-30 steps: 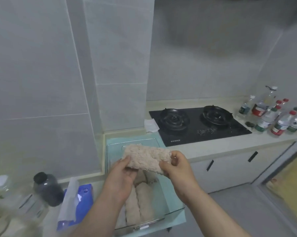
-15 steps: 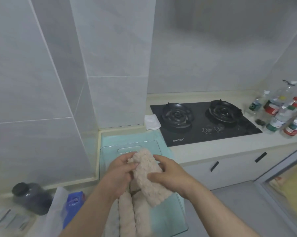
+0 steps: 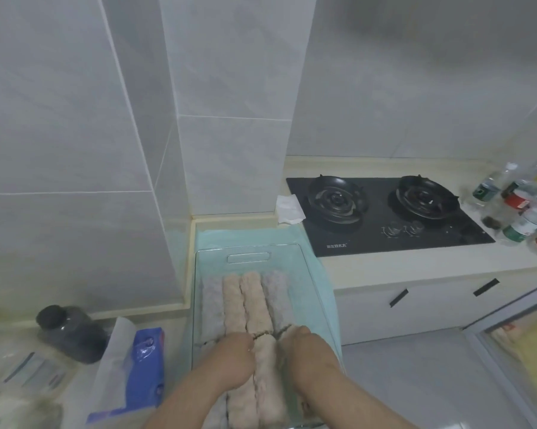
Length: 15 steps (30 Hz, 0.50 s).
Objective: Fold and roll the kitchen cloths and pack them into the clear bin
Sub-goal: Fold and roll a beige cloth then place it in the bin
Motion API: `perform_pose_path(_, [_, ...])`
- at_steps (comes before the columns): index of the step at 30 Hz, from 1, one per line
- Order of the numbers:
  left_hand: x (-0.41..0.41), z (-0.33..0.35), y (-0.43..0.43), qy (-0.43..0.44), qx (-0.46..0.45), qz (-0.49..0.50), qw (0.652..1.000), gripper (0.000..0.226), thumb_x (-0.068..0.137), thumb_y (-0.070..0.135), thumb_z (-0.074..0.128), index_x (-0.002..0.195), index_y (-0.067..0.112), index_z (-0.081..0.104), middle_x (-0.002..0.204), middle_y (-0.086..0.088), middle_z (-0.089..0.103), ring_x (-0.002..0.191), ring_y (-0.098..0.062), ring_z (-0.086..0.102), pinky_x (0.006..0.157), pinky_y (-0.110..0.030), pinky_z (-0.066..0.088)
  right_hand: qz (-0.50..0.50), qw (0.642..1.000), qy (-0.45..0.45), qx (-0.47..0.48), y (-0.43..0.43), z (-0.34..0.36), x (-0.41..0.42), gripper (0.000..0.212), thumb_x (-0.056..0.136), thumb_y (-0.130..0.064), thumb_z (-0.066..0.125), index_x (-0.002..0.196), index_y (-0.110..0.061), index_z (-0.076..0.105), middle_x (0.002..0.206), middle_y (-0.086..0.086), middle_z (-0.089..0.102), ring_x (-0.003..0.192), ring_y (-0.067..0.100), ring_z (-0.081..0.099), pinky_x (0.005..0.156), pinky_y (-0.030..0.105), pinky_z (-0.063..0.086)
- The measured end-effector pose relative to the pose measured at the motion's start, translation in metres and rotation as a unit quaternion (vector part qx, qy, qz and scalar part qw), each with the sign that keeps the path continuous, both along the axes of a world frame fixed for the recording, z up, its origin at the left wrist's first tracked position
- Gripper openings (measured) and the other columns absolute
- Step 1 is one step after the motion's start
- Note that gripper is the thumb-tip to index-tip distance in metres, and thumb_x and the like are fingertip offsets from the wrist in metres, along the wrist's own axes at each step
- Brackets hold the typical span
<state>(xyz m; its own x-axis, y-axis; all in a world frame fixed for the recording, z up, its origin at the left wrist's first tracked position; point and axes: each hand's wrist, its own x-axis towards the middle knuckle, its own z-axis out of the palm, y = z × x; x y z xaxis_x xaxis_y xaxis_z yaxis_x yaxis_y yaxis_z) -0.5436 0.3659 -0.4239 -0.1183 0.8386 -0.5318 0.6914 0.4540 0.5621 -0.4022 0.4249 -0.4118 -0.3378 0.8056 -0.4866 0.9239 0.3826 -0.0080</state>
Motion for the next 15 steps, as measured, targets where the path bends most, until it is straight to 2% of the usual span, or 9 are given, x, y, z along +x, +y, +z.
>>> perform_pose_path(2, [0.001,0.001,-0.002,-0.005,-0.016,-0.003,1.0,0.02,0.088,0.011,0.036,0.079,0.02,0.051,0.097,-0.003,0.055,0.095,-0.021,0.055,0.077,-0.026,0.041,0.01,0.999,-0.037,-0.024,0.008,-0.007,-0.008,0.044,0.089,-0.001,0.048,0.133,-0.002,0.042,0.13,0.015,0.046,0.12,0.031,0.051,0.094,0.036,0.046])
perform_pose_path(4, [0.0,0.0,-0.004,-0.021,-0.031,-0.003,0.999,0.02,0.085,0.01,0.034,0.076,0.017,0.051,0.097,-0.009,0.057,0.095,-0.024,0.056,0.079,-0.031,0.044,-0.024,0.996,-0.033,-0.079,0.012,-0.016,-0.013,0.048,0.091,-0.008,0.05,0.137,0.001,0.038,0.135,0.016,0.044,0.125,0.03,0.048,0.1,0.036,0.043])
perform_pose_path(5, [0.0,0.0,-0.005,-0.027,-0.042,-0.006,0.999,0.019,0.083,0.01,0.033,0.076,0.016,0.05,0.1,-0.012,0.058,0.097,-0.026,0.057,0.082,-0.032,0.045,-0.051,0.993,-0.017,-0.102,0.012,-0.019,-0.016,0.05,0.092,-0.011,0.05,0.138,0.002,0.036,0.133,0.016,0.047,0.125,0.028,0.049,0.099,0.033,0.043])
perform_pose_path(8, [-0.001,0.003,-0.007,-0.042,-0.053,0.003,0.998,0.027,0.077,0.014,0.034,0.092,0.009,0.057,0.117,-0.014,0.06,0.108,-0.027,0.056,0.091,-0.031,0.046,-0.154,0.98,0.057,-0.114,0.003,-0.028,-0.016,0.057,0.091,-0.017,0.052,0.139,0.001,0.026,0.122,0.01,0.056,0.118,0.022,0.055,0.085,0.026,0.042])
perform_pose_path(9, [-0.001,0.004,-0.007,-0.047,-0.053,0.007,0.997,0.031,0.08,0.013,0.035,0.099,0.006,0.058,0.123,-0.013,0.058,0.112,-0.027,0.055,0.094,-0.029,0.045,-0.168,0.977,0.068,-0.114,0.0,-0.028,-0.016,0.061,0.09,-0.017,0.052,0.14,0.001,0.021,0.124,0.009,0.056,0.118,0.021,0.055,0.086,0.025,0.043])
perform_pose_path(12, [-0.002,0.006,-0.008,-0.059,-0.063,0.014,0.996,0.041,0.087,0.008,0.036,0.122,0.005,0.056,0.133,-0.011,0.051,0.119,-0.025,0.05,0.099,-0.028,0.042,-0.157,0.976,0.068,-0.135,-0.002,-0.031,-0.017,0.065,0.089,-0.019,0.053,0.141,-0.001,0.018,0.127,0.008,0.054,0.118,0.021,0.055,0.091,0.026,0.043])
perform_pose_path(15, [-0.002,0.007,-0.01,-0.063,-0.059,0.02,0.996,0.041,0.086,0.007,0.037,0.121,0.005,0.058,0.129,-0.013,0.053,0.116,-0.025,0.052,0.095,-0.028,0.044,-0.135,0.97,0.084,-0.183,-0.001,-0.031,-0.014,0.071,0.087,-0.023,0.053,0.143,-0.001,0.015,0.123,0.007,0.052,0.117,0.023,0.054,0.084,0.028,0.042])
